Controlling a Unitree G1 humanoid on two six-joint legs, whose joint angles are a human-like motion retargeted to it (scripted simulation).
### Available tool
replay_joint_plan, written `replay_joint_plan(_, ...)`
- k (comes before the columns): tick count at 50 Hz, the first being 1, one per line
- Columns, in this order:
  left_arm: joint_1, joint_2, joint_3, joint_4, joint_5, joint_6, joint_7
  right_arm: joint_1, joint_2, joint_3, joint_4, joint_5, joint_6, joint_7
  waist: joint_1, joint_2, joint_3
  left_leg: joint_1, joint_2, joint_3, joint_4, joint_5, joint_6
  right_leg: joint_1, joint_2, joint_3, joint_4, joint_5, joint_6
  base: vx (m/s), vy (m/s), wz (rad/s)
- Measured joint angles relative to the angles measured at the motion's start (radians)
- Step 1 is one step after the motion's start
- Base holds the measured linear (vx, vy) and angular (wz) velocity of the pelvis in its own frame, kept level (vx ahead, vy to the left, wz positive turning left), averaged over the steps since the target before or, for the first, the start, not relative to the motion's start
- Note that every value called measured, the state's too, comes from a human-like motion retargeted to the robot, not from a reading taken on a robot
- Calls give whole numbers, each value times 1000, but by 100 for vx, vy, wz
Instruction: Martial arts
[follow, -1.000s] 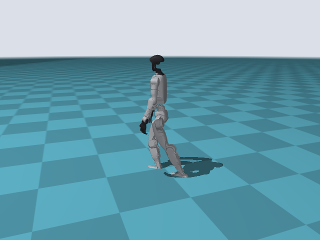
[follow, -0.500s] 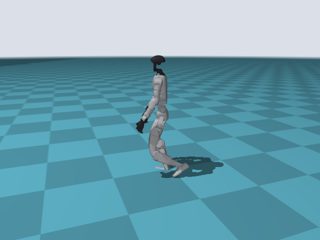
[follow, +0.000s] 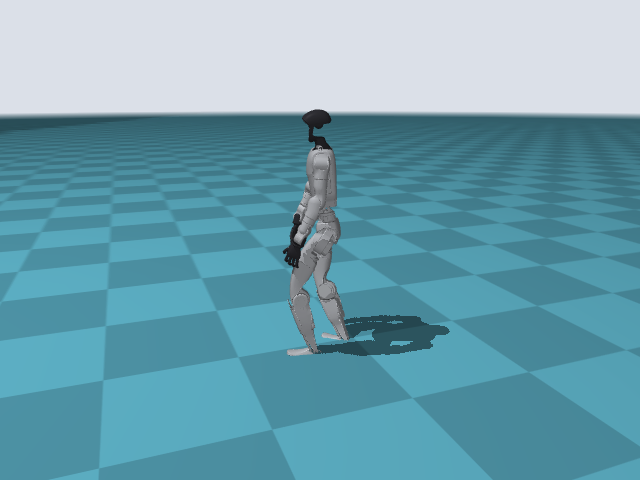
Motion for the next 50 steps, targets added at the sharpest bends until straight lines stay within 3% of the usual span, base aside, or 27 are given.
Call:
replay_joint_plan(8, 45, -15, 5, 23, -1, 8, -1, 12, 15, 17, 13, -10, -1, -2, -7, -10, -28, -33, -42, -30, -80, 63, -11, -36, -36, 14, 70, -29, 10, 6, 7, -4)
replay_joint_plan(10, 44, 3, 12, 41, -1, 10, -5, 4, 17, 17, 15, -11, -2, 0, -13, -20, -45, 19, -69, -23, -213, 122, -8, -24, -37, 26, 14, -11, 5, 12, 6, -6)
replay_joint_plan(19, 58, 55, 7, 83, 9, 16, -4, 21, 38, 25, 11, -16, -3, -4, -29, -20, -81, -10, -73, -14, -137, 94, 12, -57, -66, 45, 84, -45, 21, 8, 8, -10)
replay_joint_plan(33, 38, 67, -24, 40, 32, 14, -26, 21, 57, 29, -5, -6, 3, 14, -76, -47, -144, 40, -137, 16, -244, 54, 72, -93, -129, 77, 131, -51, 56, 10, 8, -8)
replay_joint_plan(50, 2, 80, -70, -24, 60, 13, -51, -12, 72, 33, -5, 16, 18, 43, -130, -106, -135, 222, -290, 50, -484, 95, 129, -102, -281, 109, 280, -61, 133, 9, 8, -4)
